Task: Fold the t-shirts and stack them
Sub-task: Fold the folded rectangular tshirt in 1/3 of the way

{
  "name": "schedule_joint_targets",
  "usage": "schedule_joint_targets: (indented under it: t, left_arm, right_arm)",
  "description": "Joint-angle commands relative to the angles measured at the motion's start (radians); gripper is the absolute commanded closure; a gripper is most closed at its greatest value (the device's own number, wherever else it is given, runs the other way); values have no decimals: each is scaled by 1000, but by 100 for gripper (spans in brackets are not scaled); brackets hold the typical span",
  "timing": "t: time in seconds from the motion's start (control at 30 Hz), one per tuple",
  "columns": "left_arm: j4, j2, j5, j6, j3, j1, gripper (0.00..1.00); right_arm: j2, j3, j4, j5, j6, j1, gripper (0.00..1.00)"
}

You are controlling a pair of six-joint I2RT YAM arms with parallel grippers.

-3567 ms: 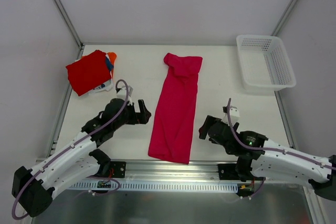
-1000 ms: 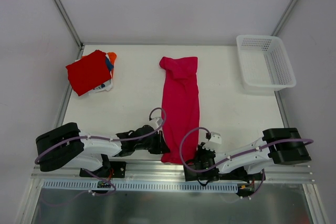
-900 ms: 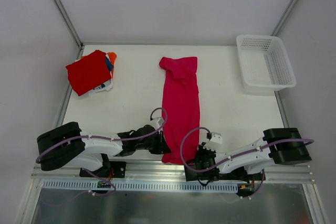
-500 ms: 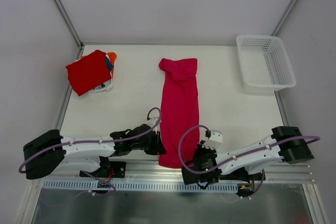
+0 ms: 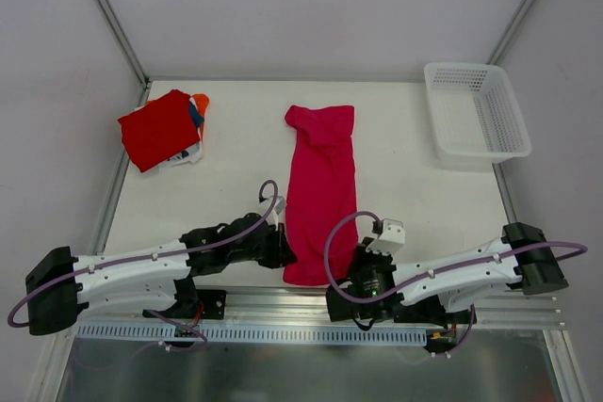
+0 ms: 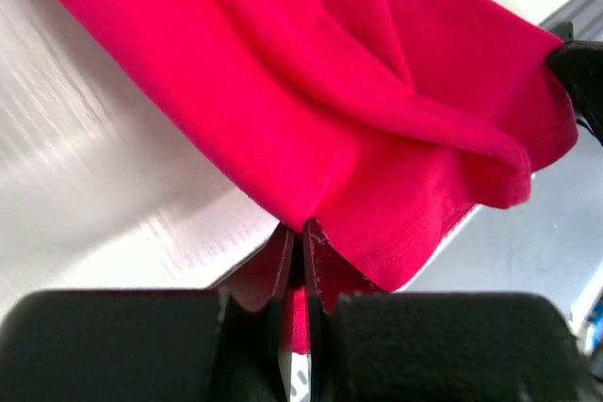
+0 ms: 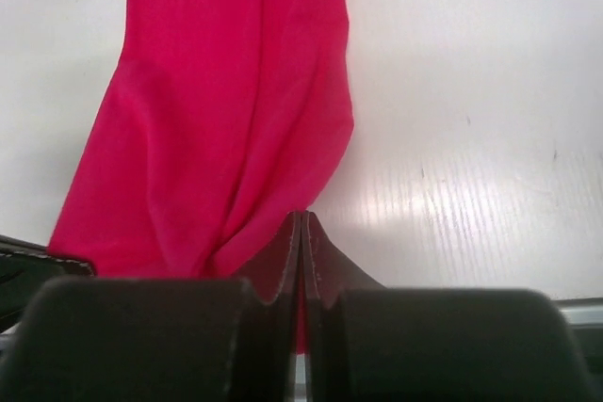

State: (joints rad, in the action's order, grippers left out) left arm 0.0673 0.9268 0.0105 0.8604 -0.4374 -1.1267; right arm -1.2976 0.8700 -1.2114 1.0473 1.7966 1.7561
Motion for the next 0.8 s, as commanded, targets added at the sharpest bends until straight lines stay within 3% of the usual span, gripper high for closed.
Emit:
schedule_joint_targets:
  t: [0.0,0.43,0.63,0.77]
  left_arm:
    - [69,-26,98,-78,-81,-10,99]
    - [95,132,126,-250,-285,93,95]
    - [83,219,129,-290,-340,182,99]
    - [39,270,108,-317,-357,260,100]
  right_arm:
    - [9,43,-89,79,-37,-41,99]
    - [26,112,-68,151,-273,-240,99]
    - [9,110,197,157,-517,-369,99]
    - [-20,119,395,134,-797,-467,99]
